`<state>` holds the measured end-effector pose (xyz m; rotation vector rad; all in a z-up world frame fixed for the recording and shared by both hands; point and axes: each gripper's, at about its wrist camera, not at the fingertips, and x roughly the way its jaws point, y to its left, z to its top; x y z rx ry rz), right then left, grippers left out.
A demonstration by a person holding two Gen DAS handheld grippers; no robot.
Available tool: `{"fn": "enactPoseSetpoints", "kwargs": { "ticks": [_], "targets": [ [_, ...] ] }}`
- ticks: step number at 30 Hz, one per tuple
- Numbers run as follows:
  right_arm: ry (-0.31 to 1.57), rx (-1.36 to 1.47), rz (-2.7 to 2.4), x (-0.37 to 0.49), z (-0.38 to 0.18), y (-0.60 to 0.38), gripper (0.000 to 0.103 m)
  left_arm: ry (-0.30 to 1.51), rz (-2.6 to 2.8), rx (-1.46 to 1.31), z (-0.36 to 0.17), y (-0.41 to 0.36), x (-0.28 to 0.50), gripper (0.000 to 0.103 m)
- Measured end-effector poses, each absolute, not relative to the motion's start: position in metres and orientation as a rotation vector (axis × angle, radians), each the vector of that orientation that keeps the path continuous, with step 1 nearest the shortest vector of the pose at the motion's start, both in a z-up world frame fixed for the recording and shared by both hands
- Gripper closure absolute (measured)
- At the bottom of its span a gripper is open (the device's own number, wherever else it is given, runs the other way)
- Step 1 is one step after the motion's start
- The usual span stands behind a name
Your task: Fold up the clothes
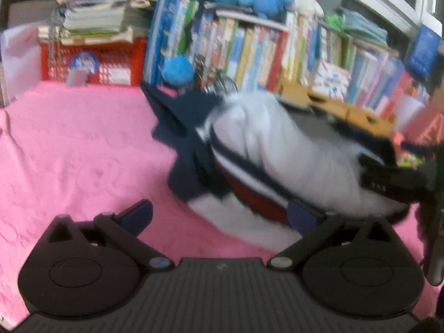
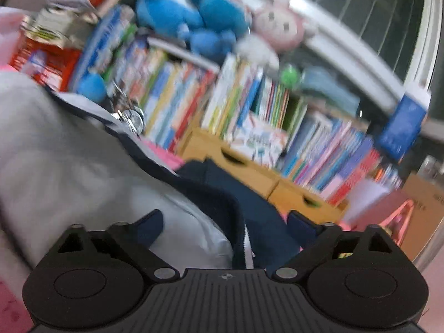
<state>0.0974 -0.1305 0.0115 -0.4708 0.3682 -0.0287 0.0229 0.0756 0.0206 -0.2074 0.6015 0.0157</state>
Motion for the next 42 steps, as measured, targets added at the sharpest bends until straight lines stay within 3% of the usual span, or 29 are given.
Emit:
{"fn": "enactPoseSetpoints", "kwargs": {
  "ticks": [2, 7, 11, 15, 21, 28, 33, 37, 42],
  "targets": [
    [0.408, -0.423, -0.036, 0.111, 0.015, -0.144, 0.037, 0.571, 0.032, -0.195, 0.025, 0.076, 0.031, 0.000],
    [0.375, -0.418, -0.107, 0.118, 0.021, -0.172, 0.038, 0.492, 0.044, -0.196, 0.033, 0.079, 0.045, 0.000],
    [0.287, -0.460, -0.184, 0.098, 0.017, -0.184, 0.048, 0.464, 0.020, -0.175, 0.028, 0.078, 0.058, 0.000],
    [0.111, -0.486, -0.237, 0.059, 0.019, -0.186, 0.048, 0.509, -0.014, -0.120, 0.020, 0.065, 0.077, 0.000],
    [-0.120, -0.575, -0.369, -0.001, 0.010, -0.183, 0.037, 0.481, 0.086, -0.034, 0.015, 0.046, 0.093, 0.000],
    [0.041, -0.518, -0.318, -0.034, -0.005, -0.202, 0.033, 0.381, 0.181, -0.083, 0.028, 0.055, 0.075, 0.000],
    [0.159, -0.282, -0.184, -0.047, -0.002, -0.219, 0.036, 0.328, 0.042, -0.018, 0.034, 0.048, 0.041, 0.000],
    [0.162, -0.071, -0.068, -0.048, 0.011, -0.230, 0.041, 0.347, -0.076, 0.096, 0.024, 0.031, 0.033, 0.000],
    [0.093, -0.068, -0.019, -0.062, 0.021, -0.225, 0.041, 0.333, -0.070, 0.022, 0.030, 0.043, 0.028, 0.000]
  ]
}}
